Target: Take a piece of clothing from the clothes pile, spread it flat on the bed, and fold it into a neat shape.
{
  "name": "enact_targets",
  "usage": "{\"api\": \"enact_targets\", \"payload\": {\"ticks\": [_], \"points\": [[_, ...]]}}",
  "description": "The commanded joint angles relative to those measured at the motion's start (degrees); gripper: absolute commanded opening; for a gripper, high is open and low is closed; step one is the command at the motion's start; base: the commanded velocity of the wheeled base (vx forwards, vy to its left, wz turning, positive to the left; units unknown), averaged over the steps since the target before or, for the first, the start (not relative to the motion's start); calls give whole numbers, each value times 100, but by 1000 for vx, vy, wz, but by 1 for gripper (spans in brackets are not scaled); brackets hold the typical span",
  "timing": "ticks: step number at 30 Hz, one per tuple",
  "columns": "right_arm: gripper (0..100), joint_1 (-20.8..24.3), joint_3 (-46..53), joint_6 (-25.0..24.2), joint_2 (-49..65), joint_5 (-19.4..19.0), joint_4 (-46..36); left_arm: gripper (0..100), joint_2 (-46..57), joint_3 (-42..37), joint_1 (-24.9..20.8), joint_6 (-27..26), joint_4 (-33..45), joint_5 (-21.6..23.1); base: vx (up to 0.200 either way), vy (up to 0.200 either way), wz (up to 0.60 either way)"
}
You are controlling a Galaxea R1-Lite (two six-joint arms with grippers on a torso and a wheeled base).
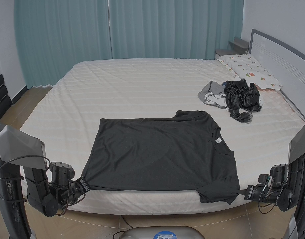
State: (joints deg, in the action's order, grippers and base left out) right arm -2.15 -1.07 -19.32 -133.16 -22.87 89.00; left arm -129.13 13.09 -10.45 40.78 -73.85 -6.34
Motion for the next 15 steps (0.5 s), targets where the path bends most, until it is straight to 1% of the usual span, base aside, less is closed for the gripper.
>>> {"api": "enact_targets", "payload": {"ticks": [1, 7, 11, 15], "points": [[0, 4, 107, -1, 53, 11, -6, 0, -24, -202, -19, -184, 2, -8, 0, 0, 0], [0, 4, 107, 51, 185, 11, -243, 0, -77, -272, -28, -325, 11, -8, 0, 0, 0], [0, -75, 107, 420, 449, 11, -744, 0, -86, -360, -63, -360, 20, -8, 0, 0, 0], [0, -84, 107, 552, 651, 11, -1008, 0, -261, -369, -80, -369, 20, -8, 0, 0, 0]]}}
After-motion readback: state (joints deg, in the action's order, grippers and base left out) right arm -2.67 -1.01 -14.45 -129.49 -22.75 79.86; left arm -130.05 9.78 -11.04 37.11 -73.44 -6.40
